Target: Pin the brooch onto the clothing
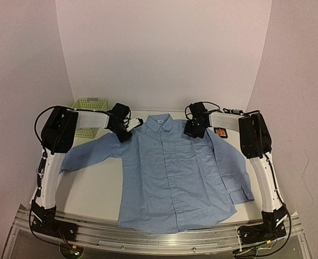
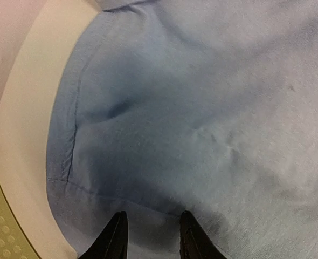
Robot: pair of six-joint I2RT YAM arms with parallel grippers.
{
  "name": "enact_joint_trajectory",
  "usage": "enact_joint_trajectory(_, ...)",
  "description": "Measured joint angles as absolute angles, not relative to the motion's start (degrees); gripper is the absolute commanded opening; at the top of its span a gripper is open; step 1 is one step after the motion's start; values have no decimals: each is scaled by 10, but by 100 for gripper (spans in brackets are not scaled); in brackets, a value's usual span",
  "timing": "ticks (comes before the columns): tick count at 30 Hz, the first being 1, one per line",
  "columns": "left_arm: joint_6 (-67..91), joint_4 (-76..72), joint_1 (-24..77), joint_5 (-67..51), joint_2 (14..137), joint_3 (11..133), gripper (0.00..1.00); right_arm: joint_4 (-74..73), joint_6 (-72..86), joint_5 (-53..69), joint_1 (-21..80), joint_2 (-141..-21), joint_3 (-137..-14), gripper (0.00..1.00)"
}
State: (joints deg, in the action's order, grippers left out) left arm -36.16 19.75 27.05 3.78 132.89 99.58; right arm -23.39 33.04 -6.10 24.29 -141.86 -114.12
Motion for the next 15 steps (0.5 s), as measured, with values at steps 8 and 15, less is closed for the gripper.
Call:
enact_joint_trajectory(8, -380, 126, 244, 78, 1406, 1084, 35, -212, 387, -51, 234, -1429, -1150, 0)
enact_joint_trajectory(15, -408, 71, 240, 70, 1400, 1053, 41, -180, 402, -51, 234, -1426, -1132, 0)
